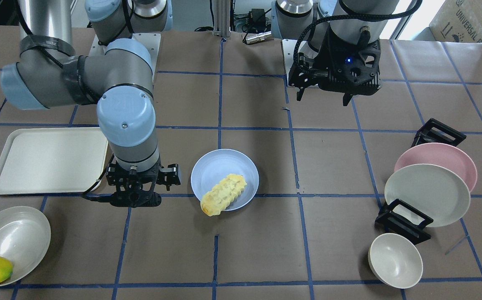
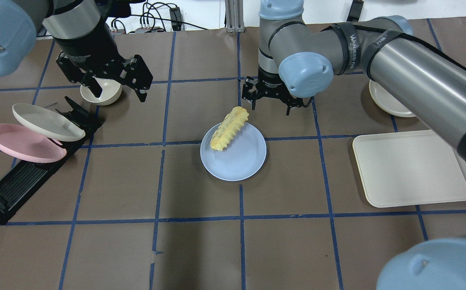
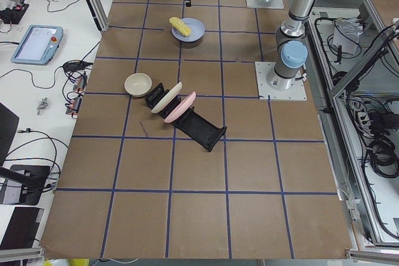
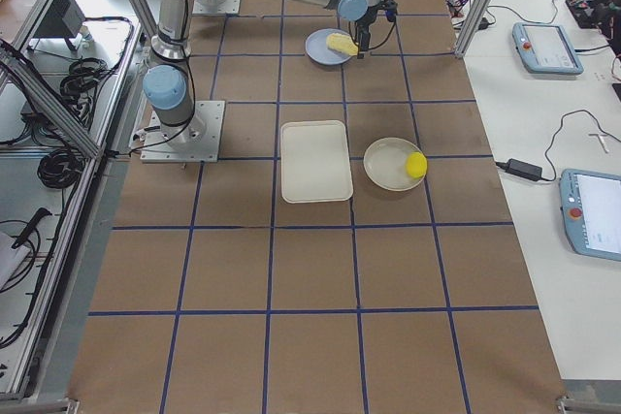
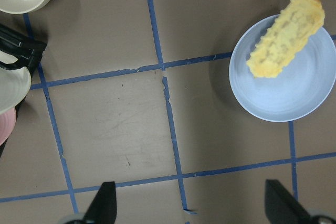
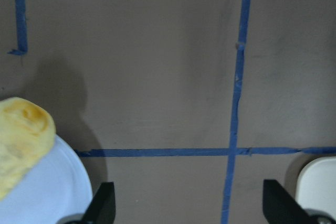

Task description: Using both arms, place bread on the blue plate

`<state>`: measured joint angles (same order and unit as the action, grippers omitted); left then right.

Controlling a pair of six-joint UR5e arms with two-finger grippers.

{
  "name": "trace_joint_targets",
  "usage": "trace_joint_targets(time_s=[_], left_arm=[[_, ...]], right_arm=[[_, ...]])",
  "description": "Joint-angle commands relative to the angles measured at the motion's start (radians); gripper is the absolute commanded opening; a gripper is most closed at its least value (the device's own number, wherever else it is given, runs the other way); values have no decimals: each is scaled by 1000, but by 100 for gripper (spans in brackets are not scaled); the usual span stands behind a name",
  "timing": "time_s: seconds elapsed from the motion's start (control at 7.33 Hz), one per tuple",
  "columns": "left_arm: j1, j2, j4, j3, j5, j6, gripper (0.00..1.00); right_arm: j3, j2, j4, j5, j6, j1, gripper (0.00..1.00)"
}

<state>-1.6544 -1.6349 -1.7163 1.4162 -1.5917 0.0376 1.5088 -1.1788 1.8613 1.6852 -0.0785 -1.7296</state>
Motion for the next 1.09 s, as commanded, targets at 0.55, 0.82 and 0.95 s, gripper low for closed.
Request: trace_joint_targets(time_s=[0.55, 0.82, 0.95], left_arm=[[-5, -28, -26, -51, -10, -47, 100], [12, -25, -25, -45, -20, -42, 100], [12, -16, -28, -42, -7, -47, 100]], right_arm=[[94, -212, -13, -37, 128, 215, 99], [162, -294, 5, -44, 135, 290, 100], [137, -295, 6, -76, 131, 303, 100]])
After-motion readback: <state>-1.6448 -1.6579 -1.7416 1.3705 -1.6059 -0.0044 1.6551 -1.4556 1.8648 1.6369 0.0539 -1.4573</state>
